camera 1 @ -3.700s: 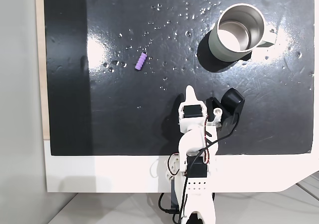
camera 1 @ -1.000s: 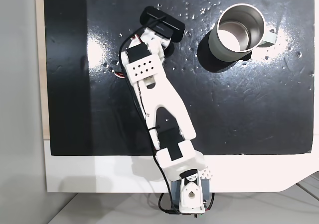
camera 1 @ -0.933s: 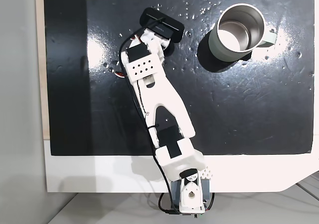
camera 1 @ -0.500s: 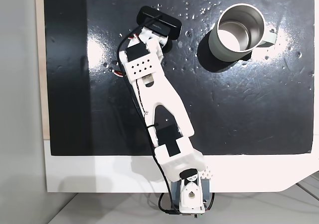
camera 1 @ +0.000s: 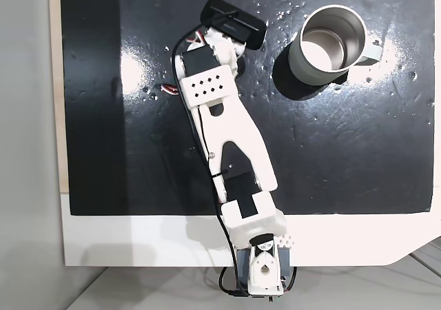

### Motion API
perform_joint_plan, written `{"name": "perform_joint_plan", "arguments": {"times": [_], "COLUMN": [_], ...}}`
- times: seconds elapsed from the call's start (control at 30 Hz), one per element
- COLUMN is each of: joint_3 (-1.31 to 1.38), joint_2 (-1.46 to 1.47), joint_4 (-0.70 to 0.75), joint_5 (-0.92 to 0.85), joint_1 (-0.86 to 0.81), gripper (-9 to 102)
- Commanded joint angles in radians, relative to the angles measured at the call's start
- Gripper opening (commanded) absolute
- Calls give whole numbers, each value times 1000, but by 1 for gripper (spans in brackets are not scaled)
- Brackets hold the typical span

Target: Grasp a pengrip and put it in the cup.

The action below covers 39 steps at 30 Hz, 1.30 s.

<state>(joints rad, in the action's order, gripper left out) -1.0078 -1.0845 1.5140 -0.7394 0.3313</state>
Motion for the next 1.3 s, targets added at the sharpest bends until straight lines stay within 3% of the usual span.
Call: {"name": "perform_joint_plan", "arguments": {"times": [0.0,0.1,0.57,0.83,1.0,1.27], "joint_3": [256,390,446,595,942,1008], "joint_2": [-77,-78,-298,-155,92,173], "joint_4": [186,310,298,232,313,314], "joint_5": [21,25,-84,-97,-97,-103], "joint_1": [-71,-130,-531,-583,-594,-586], "gripper": [0,0,0,0,0,0]}}
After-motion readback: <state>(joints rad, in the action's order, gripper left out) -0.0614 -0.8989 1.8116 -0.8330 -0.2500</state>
